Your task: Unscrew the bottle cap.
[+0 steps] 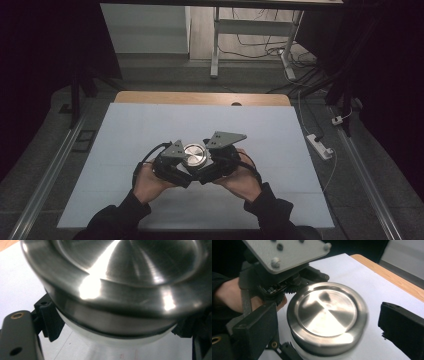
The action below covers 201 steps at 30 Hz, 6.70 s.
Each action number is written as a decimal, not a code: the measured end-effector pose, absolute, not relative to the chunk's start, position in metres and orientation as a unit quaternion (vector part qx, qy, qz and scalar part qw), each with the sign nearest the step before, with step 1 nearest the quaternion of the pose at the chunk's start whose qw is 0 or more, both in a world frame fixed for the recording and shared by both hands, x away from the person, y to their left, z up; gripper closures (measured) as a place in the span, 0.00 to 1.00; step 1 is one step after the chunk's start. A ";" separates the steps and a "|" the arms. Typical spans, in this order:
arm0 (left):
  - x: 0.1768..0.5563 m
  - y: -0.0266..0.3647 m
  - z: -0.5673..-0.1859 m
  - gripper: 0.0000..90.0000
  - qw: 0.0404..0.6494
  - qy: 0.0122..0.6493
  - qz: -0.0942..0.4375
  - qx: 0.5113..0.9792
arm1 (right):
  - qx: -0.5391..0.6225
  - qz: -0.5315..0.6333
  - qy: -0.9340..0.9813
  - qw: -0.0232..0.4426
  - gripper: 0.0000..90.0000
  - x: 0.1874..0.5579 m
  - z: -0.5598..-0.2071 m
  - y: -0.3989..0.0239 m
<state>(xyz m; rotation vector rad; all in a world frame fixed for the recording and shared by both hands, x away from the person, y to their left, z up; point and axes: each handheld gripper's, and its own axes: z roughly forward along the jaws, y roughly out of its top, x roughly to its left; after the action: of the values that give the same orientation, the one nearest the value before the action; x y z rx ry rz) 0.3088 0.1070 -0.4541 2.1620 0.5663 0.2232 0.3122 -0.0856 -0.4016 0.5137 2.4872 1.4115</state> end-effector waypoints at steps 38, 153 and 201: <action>0.307 0.109 -0.454 0.17 0.445 0.227 0.076 0.863 | 0.163 0.490 0.851 0.100 0.05 0.313 -0.400 -0.092; 0.303 0.108 -0.449 0.17 0.457 0.120 0.006 0.881 | 0.044 0.544 0.838 -0.011 0.20 0.325 -0.409 -0.106; 0.303 0.111 -0.448 0.17 0.469 0.163 0.036 0.867 | 0.112 0.532 0.838 0.044 0.22 0.318 -0.401 -0.102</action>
<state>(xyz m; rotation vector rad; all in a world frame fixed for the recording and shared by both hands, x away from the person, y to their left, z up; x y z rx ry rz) 0.3035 0.1114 -0.4475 2.1260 0.3997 0.0888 0.3176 -0.1018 -0.4005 0.3424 2.5620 1.6273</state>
